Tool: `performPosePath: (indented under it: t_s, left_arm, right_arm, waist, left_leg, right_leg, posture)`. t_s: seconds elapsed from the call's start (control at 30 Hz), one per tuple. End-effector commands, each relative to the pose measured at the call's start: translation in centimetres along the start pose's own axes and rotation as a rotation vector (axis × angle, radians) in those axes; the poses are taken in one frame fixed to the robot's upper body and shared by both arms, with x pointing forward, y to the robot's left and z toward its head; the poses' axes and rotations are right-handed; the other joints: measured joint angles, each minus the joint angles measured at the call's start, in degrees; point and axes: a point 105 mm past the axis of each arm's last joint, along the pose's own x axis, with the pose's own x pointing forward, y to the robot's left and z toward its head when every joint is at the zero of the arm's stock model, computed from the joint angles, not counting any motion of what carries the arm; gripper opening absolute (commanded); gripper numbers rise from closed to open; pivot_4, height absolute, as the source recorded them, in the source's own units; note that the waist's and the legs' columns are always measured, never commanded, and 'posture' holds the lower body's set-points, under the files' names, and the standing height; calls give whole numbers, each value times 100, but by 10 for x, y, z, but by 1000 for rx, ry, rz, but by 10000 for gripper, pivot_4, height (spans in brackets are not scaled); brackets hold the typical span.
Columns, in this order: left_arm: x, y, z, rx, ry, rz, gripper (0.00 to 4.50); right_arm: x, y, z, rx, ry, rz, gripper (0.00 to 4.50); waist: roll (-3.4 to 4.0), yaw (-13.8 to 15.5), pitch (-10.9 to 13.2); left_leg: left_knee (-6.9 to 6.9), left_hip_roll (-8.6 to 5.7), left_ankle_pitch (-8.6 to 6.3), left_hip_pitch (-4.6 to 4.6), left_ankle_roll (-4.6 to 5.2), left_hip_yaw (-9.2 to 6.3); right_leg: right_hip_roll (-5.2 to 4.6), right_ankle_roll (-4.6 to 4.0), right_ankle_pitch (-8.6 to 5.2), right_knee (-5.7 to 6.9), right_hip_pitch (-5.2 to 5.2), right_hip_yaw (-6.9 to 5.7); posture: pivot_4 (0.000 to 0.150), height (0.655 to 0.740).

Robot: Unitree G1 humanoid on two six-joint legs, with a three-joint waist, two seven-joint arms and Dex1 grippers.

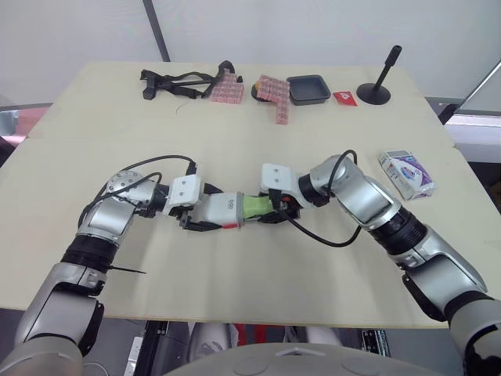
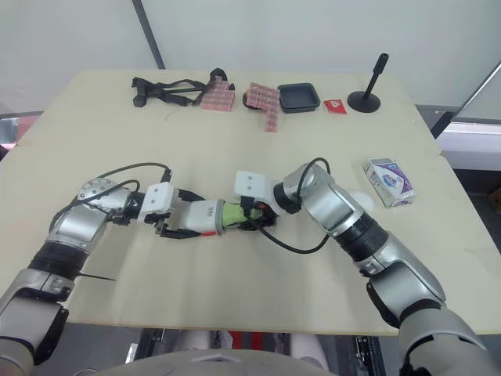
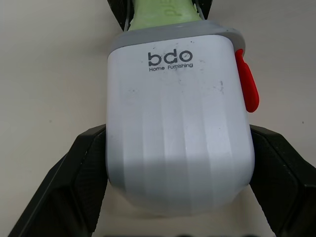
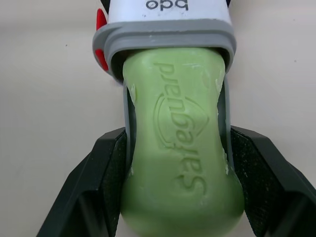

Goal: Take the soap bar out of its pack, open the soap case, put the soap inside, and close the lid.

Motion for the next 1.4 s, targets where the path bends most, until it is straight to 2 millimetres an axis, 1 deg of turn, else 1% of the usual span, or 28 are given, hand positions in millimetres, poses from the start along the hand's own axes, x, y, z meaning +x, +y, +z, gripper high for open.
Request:
performPosePath:
  t_s: [0.03,0.23,0.53,0.6,0.67,0.7,1.0,1.1,1.2,1.33,1.4]
  left_arm:
    - [1,2,9,26,-27,14,34681]
    - [5,4,10,25,-35,20,34681]
    - [7,7,11,24,-43,29,34681]
    - [7,6,11,24,-44,27,34681]
    - [8,6,11,24,-43,26,34681]
    - [8,7,10,23,-43,26,34681]
    - [7,7,9,23,-34,23,34681]
    - [6,7,9,24,-32,21,34681]
    - [6,7,8,25,-30,19,34681]
    - [5,7,7,26,-26,17,34681]
    - [4,7,7,26,-24,16,34681]
  right_arm:
    - [-1,0,17,-60,-11,-1,25685]
    - [3,0,24,-66,-15,-14,25685]
    - [-3,-2,28,-63,-30,-38,25685]
    - [-5,-1,28,-58,-34,-35,36281]
    - [-7,1,29,-52,-37,-28,42778]
    - [-8,1,29,-49,-38,-27,44791]
    - [-18,-1,28,-52,-55,-44,44791]
    - [-26,-4,26,-48,-65,-59,44791]
    - [-43,-11,22,-15,-92,-95,44791]
    - [-60,-13,15,31,-113,-111,44791]
    - [-66,-16,12,40,-116,-127,39377]
  waist:
    - [0,-3,0]
    - [0,-1,0]
    - [0,0,0]
    - [0,-1,0]
    - [0,1,0]
    - [1,0,0]
    - [1,5,0]
    - [0,10,0]
    - [0,9,0]
    - [0,34,0]
    - [0,37,0]
  left_leg:
    - [0,0,0,0,0,0]
    - [0,0,0,1,0,0]
    - [0,0,0,2,0,0]
    - [0,0,0,2,0,0]
    - [0,0,0,2,0,0]
    - [0,0,0,2,0,0]
    - [0,0,0,3,0,1]
    - [0,-1,0,2,0,1]
    - [0,0,0,2,0,1]
    - [0,-1,0,0,0,1]
    - [0,-1,0,0,0,1]
  right_leg:
    - [0,0,0,1,0,0]
    - [0,0,0,1,0,-3]
    - [0,0,0,1,0,-2]
    - [0,0,0,1,0,-3]
    - [1,0,0,1,0,-1]
    - [1,0,0,1,0,1]
    - [1,0,0,2,0,2]
    - [0,0,0,2,1,3]
    - [1,0,0,2,0,5]
    - [1,0,0,1,1,14]
    - [2,0,0,1,1,17]
  posture:
    - [1500,7400]
    - [1500,7400]
    - [1500,7400]
    - [1500,7400]
    - [1500,7400]
    - [1500,7400]
    - [1500,7400]
    - [1500,7400]
    - [1500,7400]
    - [1500,7400]
    - [1500,7400]
